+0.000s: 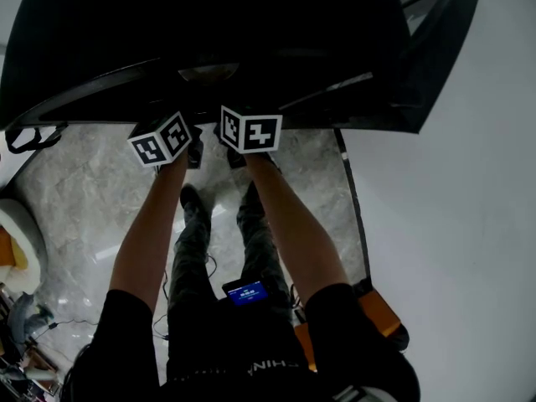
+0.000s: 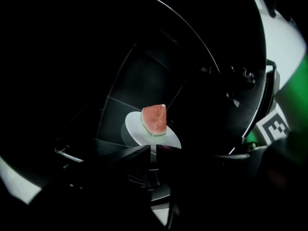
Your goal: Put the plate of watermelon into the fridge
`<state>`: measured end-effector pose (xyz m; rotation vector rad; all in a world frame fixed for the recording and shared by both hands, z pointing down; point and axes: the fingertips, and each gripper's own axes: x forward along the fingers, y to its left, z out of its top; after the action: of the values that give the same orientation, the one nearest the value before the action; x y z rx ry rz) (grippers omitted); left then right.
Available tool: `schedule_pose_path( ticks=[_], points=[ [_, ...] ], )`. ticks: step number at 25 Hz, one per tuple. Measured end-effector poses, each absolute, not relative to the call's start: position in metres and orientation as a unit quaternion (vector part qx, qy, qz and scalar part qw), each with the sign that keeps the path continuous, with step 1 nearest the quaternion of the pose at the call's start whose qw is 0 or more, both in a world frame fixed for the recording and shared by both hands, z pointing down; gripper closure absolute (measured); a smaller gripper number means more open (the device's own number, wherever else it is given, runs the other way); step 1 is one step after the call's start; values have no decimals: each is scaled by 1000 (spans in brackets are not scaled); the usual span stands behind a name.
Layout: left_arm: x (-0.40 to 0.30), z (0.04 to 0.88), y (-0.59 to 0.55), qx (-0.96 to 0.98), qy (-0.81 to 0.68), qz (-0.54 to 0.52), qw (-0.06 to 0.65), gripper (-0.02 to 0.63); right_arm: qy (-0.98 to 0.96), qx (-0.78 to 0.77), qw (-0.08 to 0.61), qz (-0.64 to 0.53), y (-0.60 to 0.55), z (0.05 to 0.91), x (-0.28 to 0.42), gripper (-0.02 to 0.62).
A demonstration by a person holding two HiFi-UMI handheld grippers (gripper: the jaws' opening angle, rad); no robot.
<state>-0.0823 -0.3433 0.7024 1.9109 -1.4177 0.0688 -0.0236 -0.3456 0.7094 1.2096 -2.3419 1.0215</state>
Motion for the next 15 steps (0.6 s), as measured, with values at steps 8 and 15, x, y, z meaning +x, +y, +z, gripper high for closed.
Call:
schedule_pose_path(
  ticks=[8,15],
  points=[
    [-81,703,-355,757,-554,76,338,561,-821,432,181,327,-362,713,-26,554],
    [-63,697,-341,797,-495,109,328,578,-833,405,222,305,-357,698,-34,554]
  ],
)
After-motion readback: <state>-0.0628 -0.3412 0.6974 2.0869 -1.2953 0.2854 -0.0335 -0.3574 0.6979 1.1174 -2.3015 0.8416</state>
